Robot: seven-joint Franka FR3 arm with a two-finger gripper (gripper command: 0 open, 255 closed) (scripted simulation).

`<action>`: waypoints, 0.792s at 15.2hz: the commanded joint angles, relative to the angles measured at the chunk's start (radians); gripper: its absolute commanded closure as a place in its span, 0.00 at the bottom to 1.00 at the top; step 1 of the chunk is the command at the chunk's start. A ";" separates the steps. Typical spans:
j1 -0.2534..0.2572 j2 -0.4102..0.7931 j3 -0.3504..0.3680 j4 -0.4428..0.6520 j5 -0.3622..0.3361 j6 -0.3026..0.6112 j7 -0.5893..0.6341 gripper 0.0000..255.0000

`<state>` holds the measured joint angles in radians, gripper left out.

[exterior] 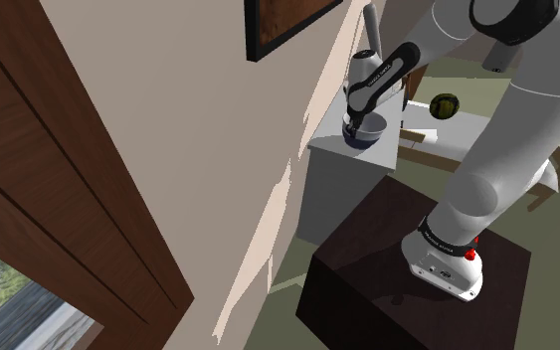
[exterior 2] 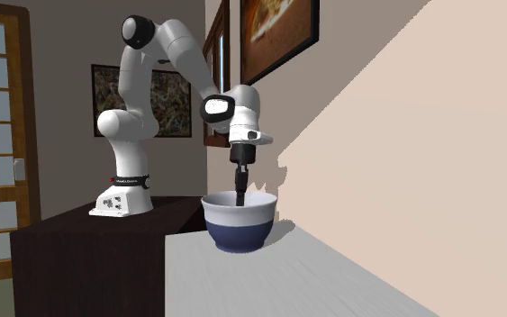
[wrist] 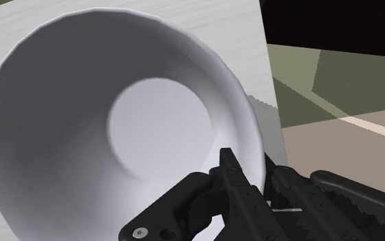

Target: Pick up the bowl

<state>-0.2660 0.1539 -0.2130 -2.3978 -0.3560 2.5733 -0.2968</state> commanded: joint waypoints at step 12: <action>0.005 -0.136 0.007 0.027 0.025 -0.160 -0.044 1.00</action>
<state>-0.2611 0.0268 -0.2071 -2.3739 -0.3324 2.4244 -0.3379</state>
